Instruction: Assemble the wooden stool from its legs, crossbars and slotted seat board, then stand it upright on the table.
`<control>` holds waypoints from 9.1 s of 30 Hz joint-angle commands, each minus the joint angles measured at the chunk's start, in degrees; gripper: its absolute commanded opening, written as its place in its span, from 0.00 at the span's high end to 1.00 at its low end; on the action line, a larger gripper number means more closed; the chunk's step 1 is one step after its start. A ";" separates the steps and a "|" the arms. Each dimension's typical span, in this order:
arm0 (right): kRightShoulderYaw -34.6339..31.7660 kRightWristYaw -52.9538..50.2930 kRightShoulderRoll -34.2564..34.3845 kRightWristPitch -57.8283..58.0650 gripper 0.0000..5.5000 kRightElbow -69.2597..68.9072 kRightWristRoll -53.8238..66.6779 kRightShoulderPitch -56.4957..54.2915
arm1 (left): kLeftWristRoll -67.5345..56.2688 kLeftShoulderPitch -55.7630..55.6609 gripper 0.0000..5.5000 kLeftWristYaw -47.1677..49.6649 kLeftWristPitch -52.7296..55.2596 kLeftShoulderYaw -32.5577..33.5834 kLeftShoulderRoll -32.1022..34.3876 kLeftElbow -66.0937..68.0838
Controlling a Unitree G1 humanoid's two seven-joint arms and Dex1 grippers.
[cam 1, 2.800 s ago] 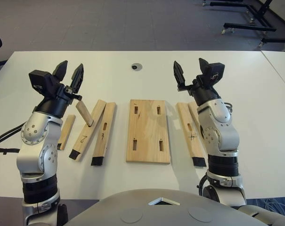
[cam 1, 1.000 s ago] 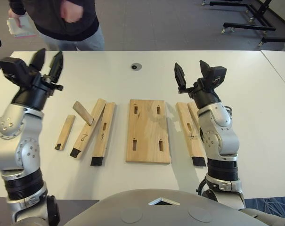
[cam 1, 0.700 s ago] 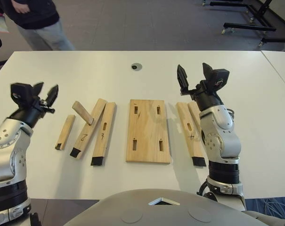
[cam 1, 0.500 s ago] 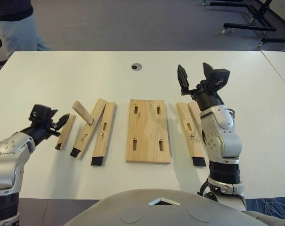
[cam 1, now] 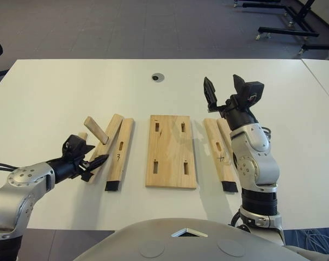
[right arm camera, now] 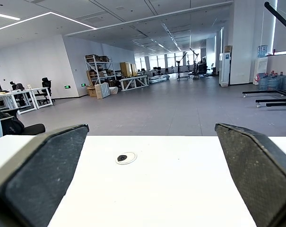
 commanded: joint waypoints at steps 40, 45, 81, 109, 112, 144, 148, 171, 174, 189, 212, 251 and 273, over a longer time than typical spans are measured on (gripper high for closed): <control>-0.16 0.74 0.15 2.59 0.11 -1.68 3.65 -1.62 | -10.53 -14.06 0.63 -16.74 -33.28 3.35 -11.84 32.33; 0.17 10.18 -0.26 11.30 0.11 -4.33 20.54 -4.39 | -24.07 -15.70 0.63 -12.83 -20.87 3.19 -13.33 14.29; 0.20 22.28 -2.03 23.19 0.38 -4.52 60.08 -14.92 | -44.17 -21.05 0.63 -12.00 -3.51 -7.04 -15.49 2.92; -3.03 27.62 -9.20 17.50 0.63 -2.81 49.23 -15.03 | -37.71 -19.46 0.34 -11.11 -6.36 -4.64 -16.84 8.83; -6.23 28.49 -11.94 13.59 0.63 0.24 44.48 -16.09 | -36.01 -18.93 0.34 -10.21 -6.77 -3.91 -16.39 9.52; 4.07 68.71 -22.15 -6.02 0.63 30.27 19.85 -14.09 | -27.38 -23.25 0.34 -5.97 -6.61 -7.40 -18.03 7.52; 3.54 65.23 -20.60 -3.02 0.63 32.25 20.60 -14.90 | -25.13 -22.50 0.34 -6.54 -7.70 -8.06 -17.58 8.24; 11.38 67.59 -23.36 -1.74 0.63 40.77 16.43 -17.66 | -21.96 -20.15 0.34 -6.87 -10.36 -10.11 -20.46 8.34; 11.01 66.73 -23.28 -1.77 0.63 39.97 16.85 -17.80 | -21.99 -20.63 0.34 -6.32 -10.26 -9.89 -20.54 8.38; 5.25 61.89 -22.50 0.49 0.20 28.97 17.62 -21.37 | -22.22 -20.19 0.34 -4.49 -9.68 -10.04 -20.33 7.10; -2.80 54.35 -20.30 5.51 0.03 19.15 23.27 -24.39 | -21.02 -18.19 0.34 -5.42 -10.43 -9.96 -19.64 7.47; -13.31 8.94 -25.17 24.56 0.03 -7.69 12.21 25.87 | 1.50 3.53 0.34 25.52 -33.09 -8.56 -37.02 -12.18; -3.66 12.46 -27.58 26.83 0.27 -6.00 3.00 31.76 | 2.52 3.11 0.34 27.67 -32.50 -8.14 -36.94 -11.92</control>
